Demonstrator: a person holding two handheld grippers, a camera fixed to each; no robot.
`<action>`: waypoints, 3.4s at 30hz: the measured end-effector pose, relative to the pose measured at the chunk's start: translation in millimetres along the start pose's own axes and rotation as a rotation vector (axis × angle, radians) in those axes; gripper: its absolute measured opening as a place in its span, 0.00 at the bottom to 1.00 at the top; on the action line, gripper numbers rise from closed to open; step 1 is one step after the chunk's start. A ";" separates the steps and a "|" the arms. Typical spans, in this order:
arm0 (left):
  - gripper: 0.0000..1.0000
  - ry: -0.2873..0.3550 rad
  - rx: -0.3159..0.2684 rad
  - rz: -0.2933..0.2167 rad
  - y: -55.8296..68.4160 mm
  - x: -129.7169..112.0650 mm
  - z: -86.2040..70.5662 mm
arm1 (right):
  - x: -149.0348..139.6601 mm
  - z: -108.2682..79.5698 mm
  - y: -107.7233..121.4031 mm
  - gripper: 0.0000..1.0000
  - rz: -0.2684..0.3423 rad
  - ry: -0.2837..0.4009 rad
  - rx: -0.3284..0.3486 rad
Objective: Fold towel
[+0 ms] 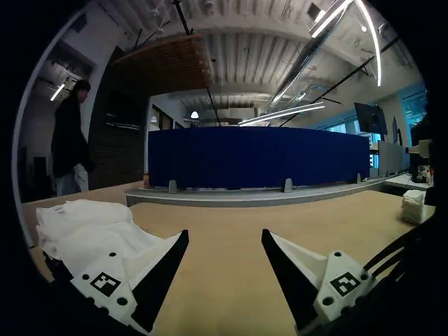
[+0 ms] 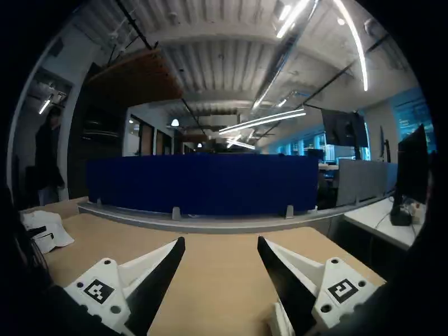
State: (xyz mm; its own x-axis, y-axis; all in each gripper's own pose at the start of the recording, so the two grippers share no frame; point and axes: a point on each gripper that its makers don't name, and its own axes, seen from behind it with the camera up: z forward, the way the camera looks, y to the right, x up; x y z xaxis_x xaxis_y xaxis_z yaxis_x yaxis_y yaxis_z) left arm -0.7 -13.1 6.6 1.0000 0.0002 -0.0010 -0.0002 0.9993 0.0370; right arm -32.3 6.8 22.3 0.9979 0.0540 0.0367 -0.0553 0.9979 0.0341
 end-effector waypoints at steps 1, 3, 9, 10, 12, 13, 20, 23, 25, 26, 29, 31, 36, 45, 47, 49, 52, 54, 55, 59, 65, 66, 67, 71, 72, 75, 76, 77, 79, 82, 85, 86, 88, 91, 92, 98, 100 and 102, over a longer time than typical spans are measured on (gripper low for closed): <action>0.97 0.000 0.000 0.000 0.1 0.0 0.0 | -4.5 0.5 -1.8 1.00 0.011 0.001 0.005; 0.97 0.000 0.000 0.000 0.4 -0.1 -0.1 | -13.9 1.5 -5.7 1.00 0.033 0.004 0.014; 0.97 0.000 0.000 0.000 0.8 0.0 -0.4 | -44.1 3.9 -5.8 1.00 0.069 0.007 0.011; 0.97 0.000 0.000 0.000 0.9 0.1 -0.3 | -48.0 4.0 -3.9 1.00 0.071 0.007 0.005; 0.97 0.000 0.000 0.000 1.1 0.5 0.0 | -56.2 4.4 0.0 1.00 0.075 0.005 -0.009; 0.97 0.000 0.000 0.000 1.2 0.5 -0.1 | -59.2 4.4 1.0 1.00 0.075 0.007 -0.012; 0.97 0.000 0.000 0.000 1.4 0.7 -0.8 | -80.3 2.4 8.6 1.00 0.074 0.004 -0.029; 0.97 0.000 0.000 0.000 1.4 0.7 -1.0 | -89.0 1.3 10.4 1.00 0.072 -0.009 -0.037; 0.97 0.000 0.000 0.000 1.5 0.7 -1.3 | -94.0 0.8 10.4 1.00 0.068 -0.013 -0.039; 0.97 0.000 0.000 0.000 1.6 0.8 -1.4 | -96.4 0.6 10.0 1.00 0.065 -0.014 -0.038; 0.97 0.000 0.000 0.000 1.4 0.7 -1.7 | -99.7 0.0 8.8 1.00 0.057 -0.005 -0.037; 0.97 0.000 0.000 0.000 1.3 0.7 -1.8 | -100.7 -0.5 8.1 1.00 0.052 0.002 -0.034; 0.97 0.000 0.000 0.000 1.3 1.0 -1.4 | -103.4 -0.8 6.9 1.00 0.045 0.011 -0.027; 0.97 0.000 0.000 0.000 1.7 0.9 -1.8 | -103.5 -2.0 2.5 1.00 0.033 0.021 -0.023; 0.97 0.000 0.000 0.000 1.5 0.7 -1.8 | -103.6 -2.9 0.9 1.00 0.025 0.022 -0.020; 0.97 0.000 0.000 0.000 1.5 0.7 -1.7 | -104.0 -3.7 -0.2 1.00 0.016 0.023 -0.019; 0.97 0.000 0.000 0.000 1.6 0.8 -1.7 | -105.3 -4.5 -1.1 1.00 0.002 0.025 -0.021; 0.97 0.000 0.000 0.000 1.6 1.0 -1.7 | -106.3 -4.4 -1.3 1.00 -0.007 0.025 -0.024; 0.97 0.000 0.000 0.000 1.6 1.0 -1.7 | -106.2 -4.5 -1.5 1.00 -0.010 0.025 -0.024; 0.97 0.000 0.000 0.000 1.7 1.1 -1.4 | -105.7 -4.4 -1.3 1.00 -0.019 0.024 -0.027; 0.97 0.000 0.000 0.000 1.6 1.2 -1.5 | -106.4 -3.3 -0.2 1.00 -0.020 0.023 -0.031; 0.97 0.000 0.000 0.000 1.5 1.2 -1.5 | -106.3 -3.2 0.0 1.00 -0.021 0.023 -0.030; 0.97 0.000 0.000 0.000 1.5 1.1 -1.5 | -106.4 -3.1 0.1 1.00 -0.020 0.023 -0.030; 0.97 0.000 0.000 0.000 1.5 1.1 -1.5 | -106.4 -2.9 0.2 1.00 -0.020 0.022 -0.031; 0.97 0.000 0.000 0.000 1.4 1.1 -1.5 | -106.4 -2.9 0.2 1.00 -0.020 0.022 -0.031; 0.97 0.000 0.000 0.000 1.0 1.0 -1.2 | -106.0 -2.8 0.0 1.00 -0.019 0.022 -0.031; 0.97 0.000 0.000 0.000 0.9 0.8 -1.3 | -106.1 -2.7 -0.1 1.00 -0.019 0.022 -0.031; 0.97 0.000 0.000 0.000 0.9 0.5 -1.4 | -106.2 -2.6 -0.2 1.00 -0.019 0.022 -0.031; 0.97 0.000 0.000 0.000 1.0 0.3 -1.7 | -106.2 -2.5 -0.2 1.00 -0.019 0.022 -0.031; 0.97 0.000 0.000 0.000 1.4 0.3 -2.1 | -106.2 -2.4 0.1 1.00 -0.019 0.022 -0.031; 0.97 0.000 0.000 0.000 1.6 0.3 -2.2 | -106.3 -2.4 0.1 1.00 -0.019 0.022 -0.031; 0.97 0.000 0.000 0.000 1.5 0.3 -2.3 | -106.3 -2.3 0.0 1.00 -0.019 0.022 -0.031; 0.97 0.000 0.000 0.000 1.6 0.4 -2.4 | -106.4 -2.4 -0.2 1.00 -0.019 0.022 -0.031; 0.97 0.000 0.000 0.000 1.7 0.7 -2.7 | -106.7 -2.7 -0.3 1.00 -0.019 0.022 -0.031; 0.97 0.000 0.000 0.000 1.7 0.8 -2.8 | -106.8 -2.9 -0.2 1.00 -0.019 0.022 -0.030; 0.97 0.000 0.001 0.000 2.2 0.7 -3.9 | -106.8 -3.8 -0.3 1.00 -0.019 0.022 -0.030; 0.97 0.000 0.001 0.000 2.4 0.5 -4.0 | -106.8 -4.1 -0.5 1.00 -0.019 0.022 -0.030; 0.97 0.000 0.001 0.000 2.5 0.3 -4.1 | -106.8 -4.6 -0.5 1.00 -0.019 0.022 -0.030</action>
State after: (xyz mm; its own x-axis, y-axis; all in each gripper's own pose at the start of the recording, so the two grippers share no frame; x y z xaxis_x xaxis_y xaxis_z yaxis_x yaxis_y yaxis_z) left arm -0.4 -10.5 2.6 1.0000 0.0000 -0.0009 0.0000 0.9993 0.0378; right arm -138.7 0.7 13.8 0.9993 0.0352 0.0143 -0.0353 0.9994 0.0041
